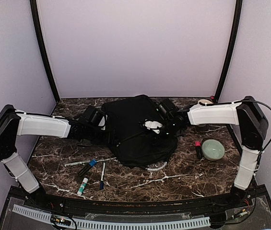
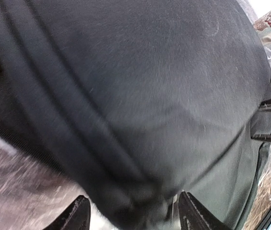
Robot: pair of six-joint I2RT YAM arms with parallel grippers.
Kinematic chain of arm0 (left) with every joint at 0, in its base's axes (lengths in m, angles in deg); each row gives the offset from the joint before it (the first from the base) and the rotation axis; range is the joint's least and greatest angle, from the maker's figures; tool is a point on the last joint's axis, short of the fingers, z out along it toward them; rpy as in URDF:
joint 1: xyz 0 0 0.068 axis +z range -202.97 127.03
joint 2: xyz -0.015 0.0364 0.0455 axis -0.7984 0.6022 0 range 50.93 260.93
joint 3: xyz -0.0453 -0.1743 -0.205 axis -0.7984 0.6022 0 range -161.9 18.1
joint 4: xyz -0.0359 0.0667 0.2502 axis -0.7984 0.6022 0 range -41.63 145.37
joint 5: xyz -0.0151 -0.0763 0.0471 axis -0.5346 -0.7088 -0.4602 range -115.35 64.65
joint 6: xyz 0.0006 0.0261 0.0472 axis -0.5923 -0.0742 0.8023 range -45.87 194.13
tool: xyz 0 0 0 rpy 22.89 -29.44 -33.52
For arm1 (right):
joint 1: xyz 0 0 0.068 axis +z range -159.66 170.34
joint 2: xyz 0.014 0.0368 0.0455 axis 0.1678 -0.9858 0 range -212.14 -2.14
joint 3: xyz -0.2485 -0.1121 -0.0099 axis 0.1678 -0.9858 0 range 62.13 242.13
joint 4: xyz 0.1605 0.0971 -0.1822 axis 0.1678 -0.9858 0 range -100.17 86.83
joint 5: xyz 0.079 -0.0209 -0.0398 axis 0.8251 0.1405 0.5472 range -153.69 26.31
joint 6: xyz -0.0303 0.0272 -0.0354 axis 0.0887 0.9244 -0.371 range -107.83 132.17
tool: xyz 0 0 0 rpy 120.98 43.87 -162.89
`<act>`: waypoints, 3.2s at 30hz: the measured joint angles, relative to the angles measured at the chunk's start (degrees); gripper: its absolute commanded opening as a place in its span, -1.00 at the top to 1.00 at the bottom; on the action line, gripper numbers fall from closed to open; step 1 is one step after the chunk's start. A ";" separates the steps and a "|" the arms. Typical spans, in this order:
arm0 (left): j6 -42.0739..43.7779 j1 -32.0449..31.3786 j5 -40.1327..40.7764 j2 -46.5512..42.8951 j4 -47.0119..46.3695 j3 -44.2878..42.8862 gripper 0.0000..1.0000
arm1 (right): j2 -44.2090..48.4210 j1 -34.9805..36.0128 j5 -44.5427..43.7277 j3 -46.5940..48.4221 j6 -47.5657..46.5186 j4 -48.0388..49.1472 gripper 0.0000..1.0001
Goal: Pack the student bag
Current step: Move the student bag to the center of the board, then pick up the pen at the center of the board, then pick up the largest pocket of the bag from the upper front pocket of the bag.
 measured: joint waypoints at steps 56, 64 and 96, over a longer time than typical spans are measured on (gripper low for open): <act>-19.19 -21.55 11.26 4.92 36.30 -4.04 0.92 | 0.63 0.11 4.55 -0.13 -0.50 -0.17 0.24; -19.39 -21.79 11.21 3.52 36.98 -3.39 0.98 | 2.64 -0.87 9.14 -0.11 -1.66 -3.56 0.22; -17.07 -23.47 8.59 -12.46 16.31 0.02 1.00 | 0.61 -0.04 -11.19 -2.78 -21.81 18.32 0.49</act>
